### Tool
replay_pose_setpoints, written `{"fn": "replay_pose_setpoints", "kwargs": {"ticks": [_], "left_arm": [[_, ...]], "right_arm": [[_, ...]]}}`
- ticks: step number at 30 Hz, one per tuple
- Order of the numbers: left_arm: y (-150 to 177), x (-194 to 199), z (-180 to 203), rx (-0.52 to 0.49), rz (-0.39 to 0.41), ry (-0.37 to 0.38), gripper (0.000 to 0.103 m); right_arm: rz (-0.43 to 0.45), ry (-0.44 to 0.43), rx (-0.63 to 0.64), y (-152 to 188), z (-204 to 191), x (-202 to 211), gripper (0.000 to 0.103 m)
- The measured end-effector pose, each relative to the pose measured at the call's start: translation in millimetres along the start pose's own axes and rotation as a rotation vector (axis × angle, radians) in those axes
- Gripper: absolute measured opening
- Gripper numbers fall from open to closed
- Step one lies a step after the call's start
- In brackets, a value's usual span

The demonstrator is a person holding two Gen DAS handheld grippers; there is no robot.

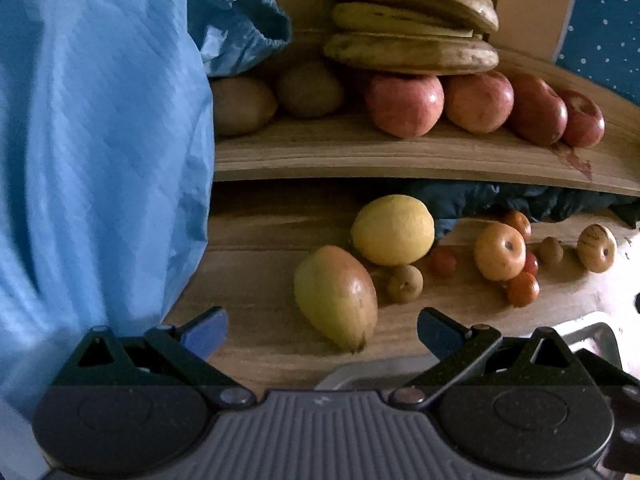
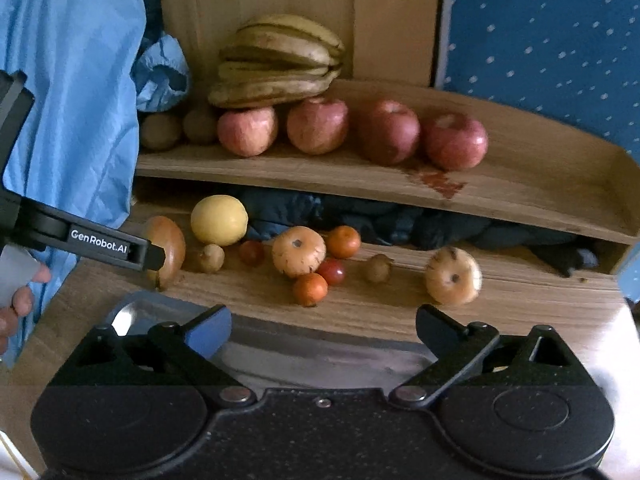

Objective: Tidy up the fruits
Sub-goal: 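Move the left tool toward the mango while the right tool approaches a small orange fruit, then close the left gripper on the yellow-green mango while the right gripper closes on the small orange fruit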

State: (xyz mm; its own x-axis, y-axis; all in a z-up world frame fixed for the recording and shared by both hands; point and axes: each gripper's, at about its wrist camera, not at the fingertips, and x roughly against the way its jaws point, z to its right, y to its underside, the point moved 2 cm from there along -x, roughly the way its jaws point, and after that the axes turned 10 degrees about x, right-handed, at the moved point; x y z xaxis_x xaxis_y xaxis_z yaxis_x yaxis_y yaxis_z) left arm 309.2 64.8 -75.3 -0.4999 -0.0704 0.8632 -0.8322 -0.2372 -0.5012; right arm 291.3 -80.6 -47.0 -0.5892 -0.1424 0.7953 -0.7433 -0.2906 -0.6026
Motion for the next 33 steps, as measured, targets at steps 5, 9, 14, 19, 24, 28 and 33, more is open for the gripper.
{"fn": "replay_pose_setpoints", "kwargs": {"ticks": [5,9,14,19,24,28,33], "left_arm": [[-6,-16,2,0.0,-0.022,0.022,0.103],[-7,-26,1,0.013,-0.034,0.033,0.102],[-8,-32,-2,0.02,-0.038,0.036,0.101],[-10,-36,-4,0.034,-0.054,0.036,0.099],[-13,-37,-9,0.038,-0.054,0.045,0.09],[-17,-40,-13,0.059,-0.054,0.056,0.084],[-20,-45,-20,0.076,-0.078,0.072,0.08]], "right_arm": [[-0.037,-0.03,-0.014,-9,2,-32,0.088],[-0.068,-0.053,-0.025,-12,3,-55,0.083],[-0.102,-0.067,-0.065,-12,2,-75,0.073],[-0.109,-0.056,-0.088,-14,-1,-84,0.066],[-0.124,-0.051,-0.093,-15,-2,-92,0.053],[-0.13,-0.051,-0.1,-15,-2,-96,0.047],[-0.128,-0.046,-0.107,-15,0,-99,0.042]]}}
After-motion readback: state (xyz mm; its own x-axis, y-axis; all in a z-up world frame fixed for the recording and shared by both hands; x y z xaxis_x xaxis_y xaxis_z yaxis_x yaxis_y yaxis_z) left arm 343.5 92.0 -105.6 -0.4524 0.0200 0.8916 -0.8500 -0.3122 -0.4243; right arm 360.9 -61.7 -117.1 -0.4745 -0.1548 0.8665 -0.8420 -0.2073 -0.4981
